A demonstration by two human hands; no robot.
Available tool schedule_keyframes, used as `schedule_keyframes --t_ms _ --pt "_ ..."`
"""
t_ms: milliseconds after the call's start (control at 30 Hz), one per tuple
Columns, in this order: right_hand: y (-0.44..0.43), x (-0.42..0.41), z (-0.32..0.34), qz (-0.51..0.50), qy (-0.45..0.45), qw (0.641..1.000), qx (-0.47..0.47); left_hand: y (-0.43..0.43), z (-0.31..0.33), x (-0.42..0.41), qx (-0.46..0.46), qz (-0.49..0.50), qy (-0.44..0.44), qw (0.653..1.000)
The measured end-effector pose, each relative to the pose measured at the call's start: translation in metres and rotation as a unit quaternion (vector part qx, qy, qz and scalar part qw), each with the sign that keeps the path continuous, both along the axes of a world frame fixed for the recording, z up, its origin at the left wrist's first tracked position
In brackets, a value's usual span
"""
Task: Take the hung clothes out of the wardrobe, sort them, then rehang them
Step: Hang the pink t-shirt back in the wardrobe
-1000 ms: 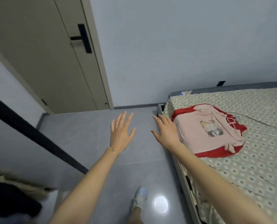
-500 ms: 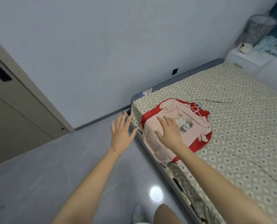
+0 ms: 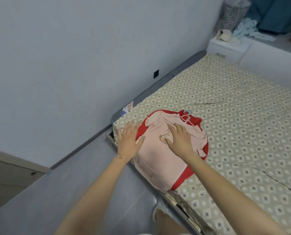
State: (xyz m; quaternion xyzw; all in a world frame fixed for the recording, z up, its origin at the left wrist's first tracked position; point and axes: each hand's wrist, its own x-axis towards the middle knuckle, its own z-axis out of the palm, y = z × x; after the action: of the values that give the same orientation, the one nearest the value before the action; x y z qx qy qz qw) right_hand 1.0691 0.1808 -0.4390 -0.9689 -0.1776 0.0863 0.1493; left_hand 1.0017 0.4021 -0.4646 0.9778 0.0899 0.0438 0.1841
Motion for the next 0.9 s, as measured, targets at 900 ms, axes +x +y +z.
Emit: schedule_keyframes --t_ms 900 --pt "-0.067 0.239 -0.16 -0.184 0.204 0.96 -0.059 -0.044 -0.154 0.312 -0.015 -0.158 0.176 0.971"
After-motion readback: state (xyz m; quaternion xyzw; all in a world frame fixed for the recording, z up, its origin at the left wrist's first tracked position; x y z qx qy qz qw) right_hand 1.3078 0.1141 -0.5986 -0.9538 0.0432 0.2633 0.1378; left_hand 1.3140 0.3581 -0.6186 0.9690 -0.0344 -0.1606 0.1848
